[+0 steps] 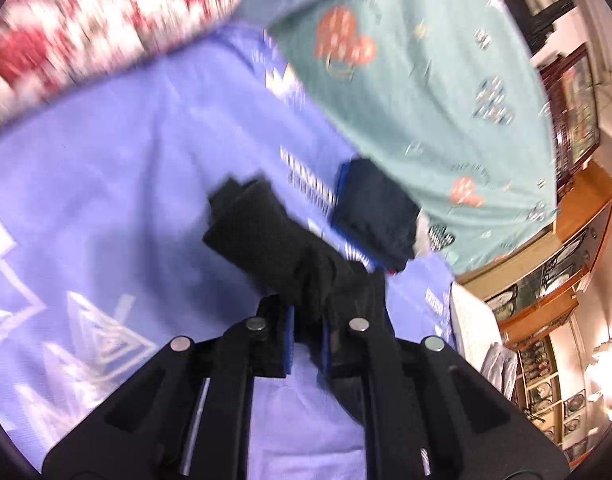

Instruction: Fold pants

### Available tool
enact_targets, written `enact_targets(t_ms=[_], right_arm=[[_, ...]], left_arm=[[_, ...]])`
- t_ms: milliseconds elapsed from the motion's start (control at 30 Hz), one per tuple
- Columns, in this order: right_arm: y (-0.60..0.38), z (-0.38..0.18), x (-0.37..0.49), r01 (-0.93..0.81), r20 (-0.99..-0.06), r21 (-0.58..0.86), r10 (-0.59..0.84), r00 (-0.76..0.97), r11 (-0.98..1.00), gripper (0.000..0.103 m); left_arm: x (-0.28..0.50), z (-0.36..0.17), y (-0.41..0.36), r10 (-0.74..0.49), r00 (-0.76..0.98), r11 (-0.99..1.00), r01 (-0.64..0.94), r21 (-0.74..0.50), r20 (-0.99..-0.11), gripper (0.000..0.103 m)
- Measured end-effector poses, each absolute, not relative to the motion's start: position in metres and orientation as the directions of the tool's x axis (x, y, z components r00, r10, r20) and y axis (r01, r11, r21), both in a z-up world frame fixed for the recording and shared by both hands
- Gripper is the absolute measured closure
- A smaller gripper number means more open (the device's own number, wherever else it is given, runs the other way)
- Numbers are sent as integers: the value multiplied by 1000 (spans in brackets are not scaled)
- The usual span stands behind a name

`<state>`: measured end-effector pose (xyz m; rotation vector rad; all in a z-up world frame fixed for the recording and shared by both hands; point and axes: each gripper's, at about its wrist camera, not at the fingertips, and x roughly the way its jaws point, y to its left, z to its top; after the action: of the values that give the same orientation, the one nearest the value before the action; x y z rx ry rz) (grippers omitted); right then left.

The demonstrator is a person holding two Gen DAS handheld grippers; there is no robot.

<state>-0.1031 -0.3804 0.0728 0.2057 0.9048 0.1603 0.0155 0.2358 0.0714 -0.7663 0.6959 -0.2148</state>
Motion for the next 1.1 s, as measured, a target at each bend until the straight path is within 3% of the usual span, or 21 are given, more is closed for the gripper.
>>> enact_targets(t_ms=[167, 233, 400, 467, 500, 533, 600, 633, 733, 833, 1000, 1100], right_arm=[[-436, 122, -135, -6, -692, 260, 191, 696, 965, 98], [-459, 130, -145, 52, -690, 236, 130, 712, 970, 103], [-510, 109, -146, 210, -760, 221, 33, 649, 952, 103], [-508, 96, -140, 207, -790, 198, 30, 612, 958, 100], [-504, 91, -137, 200, -795, 186, 28, 605, 962, 87], [-501, 87, -134, 192, -798, 176, 26, 602, 965, 63], [-500, 81, -129, 197, -795, 164, 12, 606, 967, 50], [-502, 80, -126, 207, -798, 156, 0, 603, 966, 49], [-513, 71, -119, 250, -819, 134, -35, 573, 959, 46], [-528, 62, -113, 305, -832, 133, -61, 551, 943, 41], [-538, 46, -95, 323, -842, 149, -52, 537, 935, 34], [-532, 33, -77, 303, -860, 172, -7, 511, 937, 34]], left_arm=[[-50, 101, 282, -356, 800, 722, -92, -686, -482, 94], [-63, 91, 291, -333, 777, 729, -146, -668, -534, 93], [-66, 21, 311, -304, 581, 769, -318, -554, -755, 88], [-65, -3, 315, -293, 515, 780, -358, -513, -806, 88], [-64, -10, 319, -302, 497, 773, -371, -514, -813, 88], [-64, -10, 322, -310, 491, 766, -378, -519, -815, 87], [-60, 2, 326, -305, 491, 774, -372, -512, -816, 86], [-56, 9, 325, -301, 486, 784, -364, -503, -821, 84], [-50, 25, 307, -342, 336, 873, -232, -429, -878, 51], [-56, 38, 315, -164, 278, 950, -215, -228, -946, 25], [-78, 69, 397, -24, 384, 856, -470, -218, -923, 24], [-60, 83, 380, -67, 480, 869, -402, -288, -874, 23]])
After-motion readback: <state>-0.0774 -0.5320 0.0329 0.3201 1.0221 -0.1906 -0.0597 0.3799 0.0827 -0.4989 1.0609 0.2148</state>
